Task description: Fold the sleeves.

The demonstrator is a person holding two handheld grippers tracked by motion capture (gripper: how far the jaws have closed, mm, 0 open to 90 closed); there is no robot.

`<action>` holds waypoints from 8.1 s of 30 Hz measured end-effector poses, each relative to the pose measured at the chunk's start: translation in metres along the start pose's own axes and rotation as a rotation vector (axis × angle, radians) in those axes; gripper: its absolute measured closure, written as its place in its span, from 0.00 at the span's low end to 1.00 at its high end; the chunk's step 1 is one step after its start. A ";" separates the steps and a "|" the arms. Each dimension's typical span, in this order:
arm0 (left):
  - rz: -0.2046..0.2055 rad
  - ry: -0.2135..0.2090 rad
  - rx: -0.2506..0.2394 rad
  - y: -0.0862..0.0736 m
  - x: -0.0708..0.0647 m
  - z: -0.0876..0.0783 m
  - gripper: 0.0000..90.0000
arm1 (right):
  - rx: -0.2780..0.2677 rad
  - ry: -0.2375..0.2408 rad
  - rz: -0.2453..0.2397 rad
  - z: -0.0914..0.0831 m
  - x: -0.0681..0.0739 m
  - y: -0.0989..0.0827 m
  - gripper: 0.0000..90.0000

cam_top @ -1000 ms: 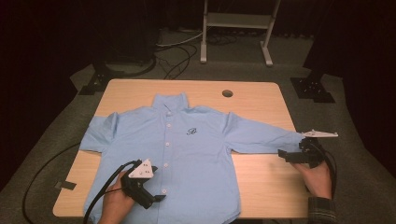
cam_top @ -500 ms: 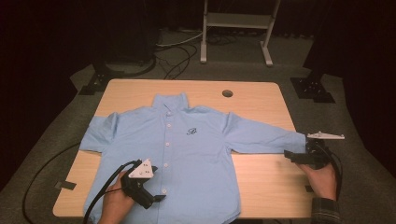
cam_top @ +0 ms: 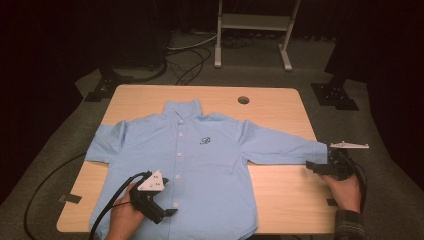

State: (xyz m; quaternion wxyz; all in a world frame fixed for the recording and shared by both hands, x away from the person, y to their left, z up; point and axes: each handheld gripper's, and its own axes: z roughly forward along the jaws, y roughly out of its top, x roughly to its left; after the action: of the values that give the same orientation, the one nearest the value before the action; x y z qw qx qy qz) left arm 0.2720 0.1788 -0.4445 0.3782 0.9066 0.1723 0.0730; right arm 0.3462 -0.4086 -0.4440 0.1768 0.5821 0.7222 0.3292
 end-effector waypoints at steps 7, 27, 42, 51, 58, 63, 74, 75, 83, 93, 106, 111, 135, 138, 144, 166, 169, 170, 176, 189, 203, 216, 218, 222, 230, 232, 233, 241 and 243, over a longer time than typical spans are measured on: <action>0.001 0.001 0.001 0.000 0.000 0.000 0.00 | -0.068 0.012 0.016 -0.009 -0.001 -0.001 0.24; -0.002 0.001 -0.001 0.000 0.000 0.000 0.00 | -0.099 -0.083 0.022 -0.020 -0.004 -0.007 0.98; -0.001 0.000 -0.001 0.000 0.000 0.000 0.00 | -0.154 -0.068 -0.011 -0.036 0.015 0.003 0.99; -0.002 0.000 -0.001 0.000 0.000 0.000 0.00 | -0.161 -0.033 -0.077 -0.033 0.042 0.015 0.99; -0.002 0.000 -0.001 0.000 0.000 0.000 0.00 | -0.169 -0.009 -0.104 -0.032 0.055 0.020 0.99; -0.002 0.000 -0.001 0.000 0.000 0.000 0.00 | -0.175 0.017 -0.124 -0.030 0.066 0.025 0.99; -0.002 0.000 -0.001 0.000 0.000 0.000 0.00 | -0.163 0.071 -0.160 -0.021 0.089 0.036 0.99; -0.002 0.000 -0.002 0.000 0.000 0.000 0.00 | -0.159 0.075 -0.160 -0.020 0.091 0.037 0.99; -0.002 0.000 -0.002 0.000 0.000 0.000 0.00 | -0.153 0.117 -0.182 -0.010 0.109 0.048 0.99; -0.002 0.000 -0.001 0.000 0.000 0.000 0.00 | -0.147 0.167 -0.215 0.003 0.133 0.060 0.99; 0.000 0.001 0.000 0.000 0.000 0.000 0.00 | -0.138 0.214 -0.253 0.024 0.164 0.072 0.99; 0.000 0.001 0.000 0.000 0.000 0.000 0.00 | -0.134 0.244 -0.242 0.031 0.171 0.074 0.99; -0.001 0.001 -0.001 0.000 0.000 0.000 0.00 | -0.115 0.351 -0.326 0.059 0.242 0.101 0.99; -0.002 0.001 -0.001 0.000 0.000 0.000 0.00 | -0.112 0.363 -0.339 0.064 0.253 0.105 0.99; -0.001 0.000 -0.001 0.000 0.000 0.000 0.00 | -0.106 0.393 -0.350 0.072 0.271 0.110 0.99; -0.002 0.002 -0.001 0.000 0.000 0.000 0.00 | -0.089 0.477 -0.417 0.089 0.330 0.122 0.99; -0.002 0.002 -0.001 0.000 0.000 0.000 0.00 | -0.088 0.482 -0.421 0.089 0.335 0.123 0.99; -0.002 0.002 0.000 0.000 0.000 0.000 0.00 | -0.086 0.485 -0.431 0.091 0.340 0.123 0.99; -0.001 0.002 0.000 0.000 0.000 0.000 0.00 | -0.081 0.505 -0.437 0.094 0.349 0.124 0.99; -0.001 0.002 0.000 0.000 -0.001 0.000 0.00 | -0.082 0.562 -0.475 0.095 0.379 0.126 0.99; -0.002 0.002 -0.001 0.000 -0.001 0.000 0.00 | -0.062 0.608 -0.496 0.104 0.401 0.123 0.99; -0.001 0.003 0.000 0.000 -0.001 0.000 0.00 | -0.033 0.591 -0.518 0.113 0.407 0.119 0.98; -0.001 0.002 0.000 0.000 -0.001 0.000 0.00 | -0.031 0.592 -0.520 0.113 0.408 0.119 0.97; -0.001 0.003 0.000 0.000 -0.001 0.000 0.00 | -0.045 0.607 -0.517 0.111 0.408 0.119 0.89; -0.002 0.002 0.000 0.000 -0.001 0.000 0.00 | -0.044 0.668 -0.492 0.109 0.408 0.121 0.58; -0.001 0.003 0.000 0.000 -0.001 0.000 0.00 | -0.051 0.667 -0.481 0.109 0.407 0.122 0.42; -0.001 0.002 0.000 0.000 -0.001 0.000 0.00 | -0.056 0.664 -0.479 0.110 0.407 0.122 0.34; -0.002 0.003 0.000 0.000 -0.001 0.000 0.00 | -0.063 0.597 -0.466 0.110 0.396 0.122 0.00; -0.003 0.002 -0.001 0.000 -0.001 0.000 0.00 | -0.063 0.557 -0.492 0.108 0.394 0.121 0.00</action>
State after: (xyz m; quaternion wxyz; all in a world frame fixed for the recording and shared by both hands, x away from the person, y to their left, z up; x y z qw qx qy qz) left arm 0.2715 0.1783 -0.4447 0.3785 0.9061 0.1740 0.0736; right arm 0.4004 0.0104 -0.3892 0.0655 0.2735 0.8504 0.4446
